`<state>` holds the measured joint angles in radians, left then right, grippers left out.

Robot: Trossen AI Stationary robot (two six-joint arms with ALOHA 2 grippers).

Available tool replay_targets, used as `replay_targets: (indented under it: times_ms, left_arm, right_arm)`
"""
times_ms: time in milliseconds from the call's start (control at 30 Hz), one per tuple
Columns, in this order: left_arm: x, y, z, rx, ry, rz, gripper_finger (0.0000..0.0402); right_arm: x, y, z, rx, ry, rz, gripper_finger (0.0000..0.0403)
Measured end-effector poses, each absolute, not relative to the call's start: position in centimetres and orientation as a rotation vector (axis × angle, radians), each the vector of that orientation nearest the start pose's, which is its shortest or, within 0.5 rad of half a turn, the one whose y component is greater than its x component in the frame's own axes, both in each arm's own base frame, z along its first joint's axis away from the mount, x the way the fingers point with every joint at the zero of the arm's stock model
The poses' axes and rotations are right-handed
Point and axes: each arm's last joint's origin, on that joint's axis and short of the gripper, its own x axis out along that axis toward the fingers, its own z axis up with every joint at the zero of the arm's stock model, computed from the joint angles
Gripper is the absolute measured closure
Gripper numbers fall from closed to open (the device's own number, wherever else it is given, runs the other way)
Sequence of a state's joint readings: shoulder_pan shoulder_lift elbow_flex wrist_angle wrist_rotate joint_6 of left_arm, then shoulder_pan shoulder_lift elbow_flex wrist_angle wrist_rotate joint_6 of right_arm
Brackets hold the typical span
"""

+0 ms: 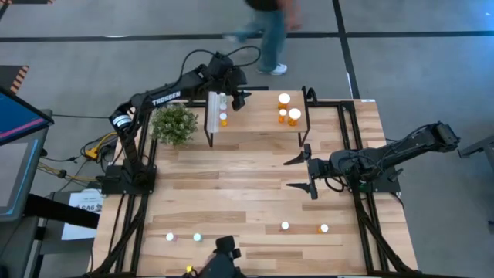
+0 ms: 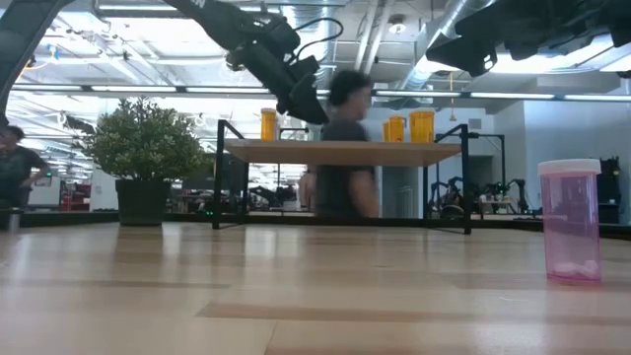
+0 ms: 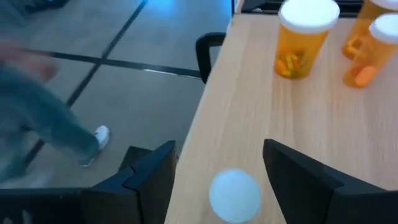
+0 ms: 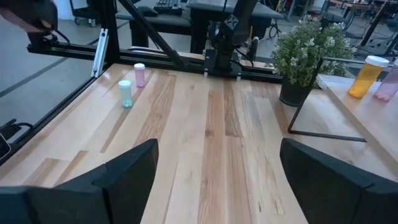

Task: Pick and place medicine bottles onto shelf by color
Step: Put the left pink small pill bottle on the shelf

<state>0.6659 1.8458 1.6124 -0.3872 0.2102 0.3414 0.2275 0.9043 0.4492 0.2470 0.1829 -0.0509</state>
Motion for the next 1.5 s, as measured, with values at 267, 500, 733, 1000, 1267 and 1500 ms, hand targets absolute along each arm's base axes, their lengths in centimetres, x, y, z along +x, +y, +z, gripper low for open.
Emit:
replay_targets:
  times_ms: [267,500,733,1000,1267,1500]
  left_arm:
    - [33.9,23.9,34.7,0.093,0.676,0.307,0.0172]
    - [33.9,17.8,38.1,0.076,0.752,0.155,0.0186]
    - [32.8,10.1,36.6,0.029,1.019,0.147,0.0213]
    - [29.2,1.0,36.3,-0.048,1.049,0.152,0.0218]
    - [23.6,-5.5,32.4,-0.208,1.112,0.238,0.0218]
    - [20.2,-9.6,27.9,-0.346,1.267,0.254,0.0218]
  right_arm:
    - [19.3,3.9,23.7,-0.084,0.205,0.051,0.0046]
    - [19.3,4.2,23.8,-0.086,0.198,0.065,0.0046]
    - [19.3,4.3,24.0,-0.092,0.173,0.071,0.0046]
    - [19.2,4.9,24.1,-0.099,0.158,0.101,0.0046]
    - [19.3,4.9,24.5,-0.093,0.122,0.101,0.0046]
    - [19.3,4.9,25.1,-0.079,0.063,0.097,0.0046]
